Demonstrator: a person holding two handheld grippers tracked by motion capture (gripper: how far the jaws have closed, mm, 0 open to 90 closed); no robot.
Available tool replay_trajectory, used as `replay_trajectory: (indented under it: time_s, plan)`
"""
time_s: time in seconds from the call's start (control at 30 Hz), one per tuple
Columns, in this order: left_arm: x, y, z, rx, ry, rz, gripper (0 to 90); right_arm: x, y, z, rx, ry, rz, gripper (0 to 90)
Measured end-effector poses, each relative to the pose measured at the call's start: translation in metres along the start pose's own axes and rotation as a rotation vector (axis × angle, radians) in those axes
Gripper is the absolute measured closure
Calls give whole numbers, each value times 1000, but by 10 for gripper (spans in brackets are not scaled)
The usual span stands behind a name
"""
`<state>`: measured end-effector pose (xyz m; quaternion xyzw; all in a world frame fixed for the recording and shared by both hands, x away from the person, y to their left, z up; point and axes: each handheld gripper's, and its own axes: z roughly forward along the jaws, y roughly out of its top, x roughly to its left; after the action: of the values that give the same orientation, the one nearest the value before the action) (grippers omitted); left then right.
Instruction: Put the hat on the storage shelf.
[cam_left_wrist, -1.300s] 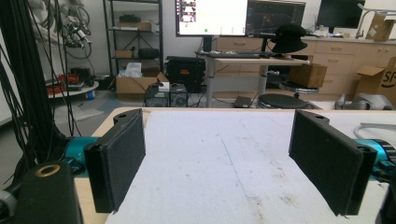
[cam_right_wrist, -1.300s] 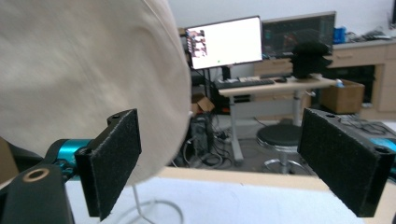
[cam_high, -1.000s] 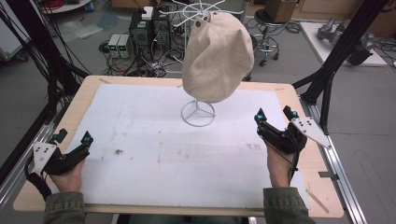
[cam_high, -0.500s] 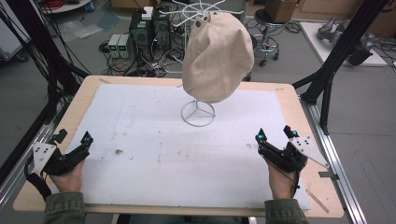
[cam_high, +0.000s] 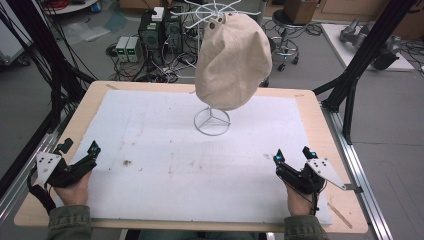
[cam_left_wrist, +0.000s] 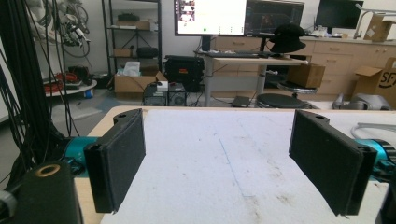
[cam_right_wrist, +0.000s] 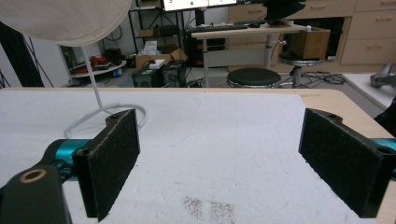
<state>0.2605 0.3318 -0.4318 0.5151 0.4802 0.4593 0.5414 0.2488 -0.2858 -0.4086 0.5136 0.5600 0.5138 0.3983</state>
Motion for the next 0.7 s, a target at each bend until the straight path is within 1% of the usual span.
replay_trajectory:
  time_s: [0.07,0.13,0.27,0.43,0.5,0.7]
  plan:
    - [0,0,0,-2,0,-5,188,0,-1,1,9,-12,-10,117]
    - [0,0,0,-2,1,-5,188,1,-1,0,18,-24,-5,117]
    - [0,0,0,-2,-2,-5,188,1,-1,-1,7,-29,-11,117]
    - [1,-1,1,1,-6,-3,187,0,0,-2,-6,-32,19,117]
    - [1,-1,1,0,-9,-4,188,-1,0,-3,-9,-35,23,117]
    - [1,-1,2,4,-15,-5,188,-1,-1,-1,7,-45,19,117]
